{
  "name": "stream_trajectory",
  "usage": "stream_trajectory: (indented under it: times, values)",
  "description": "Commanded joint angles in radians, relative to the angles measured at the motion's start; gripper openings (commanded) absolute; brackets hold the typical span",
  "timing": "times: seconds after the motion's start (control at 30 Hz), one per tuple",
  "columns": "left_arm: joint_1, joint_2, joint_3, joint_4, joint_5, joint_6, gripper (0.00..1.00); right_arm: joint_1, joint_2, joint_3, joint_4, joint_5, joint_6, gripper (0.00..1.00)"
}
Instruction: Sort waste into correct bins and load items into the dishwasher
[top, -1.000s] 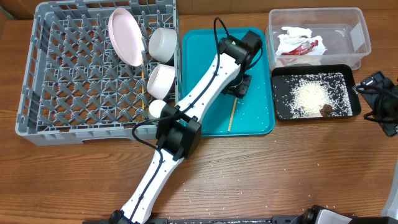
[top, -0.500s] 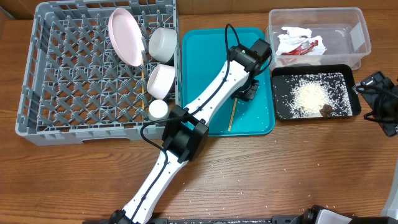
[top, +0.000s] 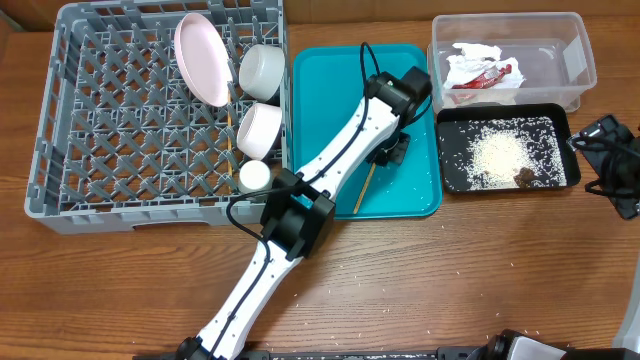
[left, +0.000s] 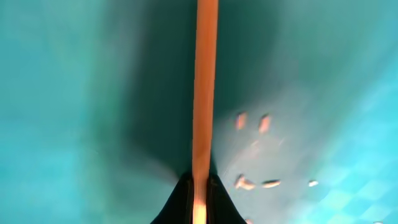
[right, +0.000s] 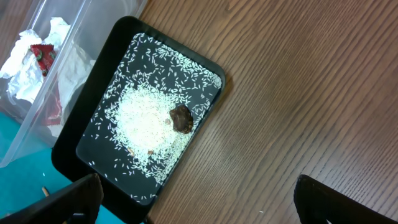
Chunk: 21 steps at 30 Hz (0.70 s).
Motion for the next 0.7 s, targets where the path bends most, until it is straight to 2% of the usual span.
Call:
stream_trajectory:
  times: [0.0, 0.2, 0.33, 0.43, 0.67]
  values:
    - [0.049, -0.034, 0.058, -0.074, -0.02, -0.005, 0.04, -0.004, -0.002, 0.012, 0.005, 0.011, 0.004, 1.0]
    - [0.089, -0.231, 0.179, -0.159, -0.087, 0.012, 0.04, -0.004, -0.002, 0.012, 0.005, 0.011, 0.004, 1.0]
    - [0.115, -0.387, 0.188, -0.189, -0.127, 0.037, 0.04, -0.004, -0.002, 0.012, 0.005, 0.011, 0.004, 1.0]
    - [0.143, -0.452, 0.187, -0.228, -0.185, 0.038, 0.04, -0.004, -0.002, 0.012, 0.005, 0.011, 0.004, 1.0]
    - [0.265, -0.475, 0.134, -0.228, -0.174, 0.052, 0.04, -0.004, -0.002, 0.012, 0.005, 0.011, 0.004, 1.0]
